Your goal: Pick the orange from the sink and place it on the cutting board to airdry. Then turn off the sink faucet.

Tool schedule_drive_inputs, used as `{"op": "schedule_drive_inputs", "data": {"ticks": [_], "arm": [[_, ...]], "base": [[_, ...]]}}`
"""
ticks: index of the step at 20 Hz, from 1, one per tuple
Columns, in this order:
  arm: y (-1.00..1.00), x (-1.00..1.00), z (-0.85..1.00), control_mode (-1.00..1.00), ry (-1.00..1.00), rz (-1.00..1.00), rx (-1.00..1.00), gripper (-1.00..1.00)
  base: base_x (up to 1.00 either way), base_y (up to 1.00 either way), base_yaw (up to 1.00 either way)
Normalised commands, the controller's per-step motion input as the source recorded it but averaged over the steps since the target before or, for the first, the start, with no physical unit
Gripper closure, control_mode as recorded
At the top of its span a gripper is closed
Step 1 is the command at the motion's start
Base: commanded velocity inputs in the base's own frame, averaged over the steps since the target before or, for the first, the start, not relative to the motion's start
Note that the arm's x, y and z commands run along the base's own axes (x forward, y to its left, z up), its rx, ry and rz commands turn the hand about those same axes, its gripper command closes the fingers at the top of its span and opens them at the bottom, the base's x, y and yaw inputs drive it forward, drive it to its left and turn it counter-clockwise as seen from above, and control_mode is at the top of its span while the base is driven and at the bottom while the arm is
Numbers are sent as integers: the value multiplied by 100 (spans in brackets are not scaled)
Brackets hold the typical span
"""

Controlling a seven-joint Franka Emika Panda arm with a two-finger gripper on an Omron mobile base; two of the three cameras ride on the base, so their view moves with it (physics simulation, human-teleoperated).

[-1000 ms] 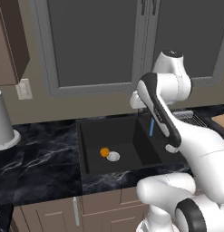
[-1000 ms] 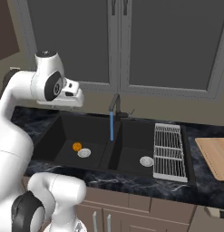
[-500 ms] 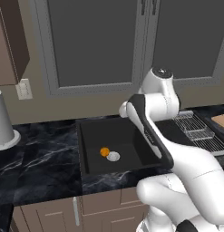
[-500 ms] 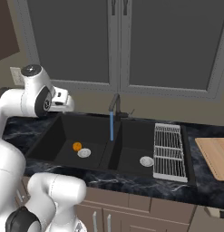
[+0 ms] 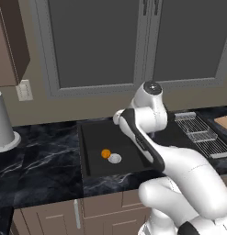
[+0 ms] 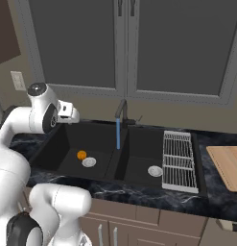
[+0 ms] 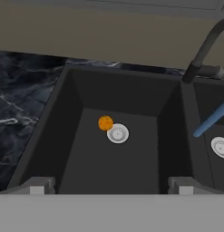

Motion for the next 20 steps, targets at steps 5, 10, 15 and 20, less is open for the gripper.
{"op": "schedule_drive_inputs", "data": {"ticks": [5, 10, 15, 20], "arm": [[17, 46, -25, -100, 0, 0, 0, -100], [11, 38, -18, -100, 0, 0, 0, -100], [5, 27, -21, -100, 0, 0, 0, -100], [10, 7, -41, -100, 0, 0, 0, -100]], "base": [[0, 0, 0], [0, 0, 0], [0, 0, 0], [0, 0, 0]]}}
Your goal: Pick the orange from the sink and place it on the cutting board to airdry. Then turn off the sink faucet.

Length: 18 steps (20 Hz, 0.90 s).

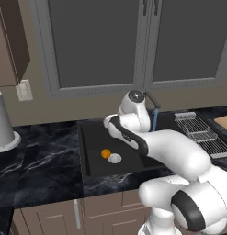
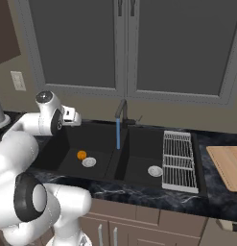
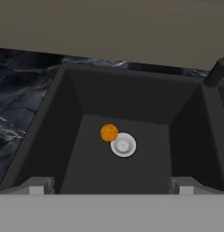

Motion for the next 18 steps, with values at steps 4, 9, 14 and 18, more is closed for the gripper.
{"op": "schedule_drive_inputs", "data": {"ticks": [4, 9, 14, 18], "arm": [[7, 2, -43, -100, 0, 0, 0, -100], [1, 9, -37, -100, 0, 0, 0, -100], [0, 9, -27, -100, 0, 0, 0, -100], [0, 14, -22, -100, 0, 0, 0, -100]], "base": [[0, 0, 0], [0, 0, 0], [0, 0, 0], [0, 0, 0]]}}
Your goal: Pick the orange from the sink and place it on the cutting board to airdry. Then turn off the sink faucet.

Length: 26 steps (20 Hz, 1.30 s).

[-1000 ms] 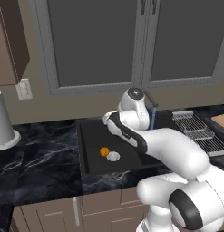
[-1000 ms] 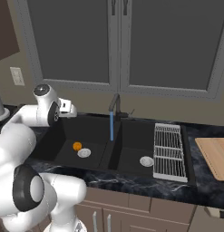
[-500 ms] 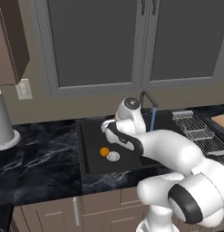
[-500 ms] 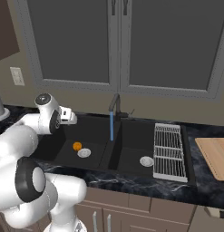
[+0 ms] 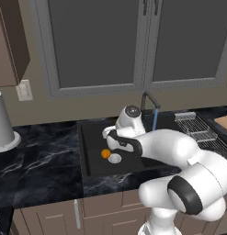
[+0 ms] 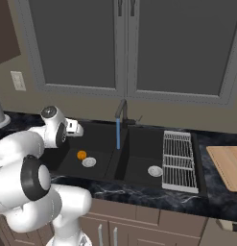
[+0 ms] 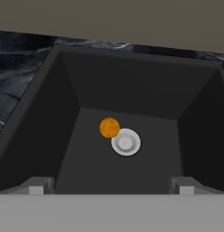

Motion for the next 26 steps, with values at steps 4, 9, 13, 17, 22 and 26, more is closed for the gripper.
{"op": "schedule_drive_inputs", "data": {"ticks": [4, 9, 13, 17, 22, 26], "arm": [[1, 18, -24, -100, 0, 0, 0, -100], [3, 16, -25, -100, 0, 0, 0, -100], [3, 11, -23, -100, 0, 0, 0, -100], [4, 11, -18, -100, 0, 0, 0, -100], [1, 13, -19, -100, 0, 0, 0, -100], [0, 12, -18, -100, 0, 0, 0, -100]], "base": [[0, 0, 0], [0, 0, 0], [0, 0, 0], [0, 0, 0], [0, 0, 0], [0, 0, 0]]}}
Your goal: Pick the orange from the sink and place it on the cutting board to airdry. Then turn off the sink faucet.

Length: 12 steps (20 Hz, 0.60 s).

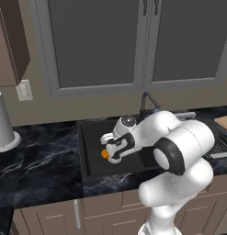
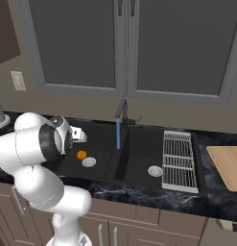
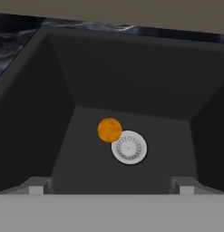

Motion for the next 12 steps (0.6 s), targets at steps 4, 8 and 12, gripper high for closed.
{"op": "schedule_drive_inputs", "data": {"ticks": [4, 8, 12], "arm": [[0, 5, -20, -100, 0, 0, 0, -100], [2, 2, -25, -100, 0, 0, 0, -100], [7, 8, -25, -100, 0, 0, 0, -100]], "base": [[0, 0, 0], [0, 0, 0], [0, 0, 0]]}}
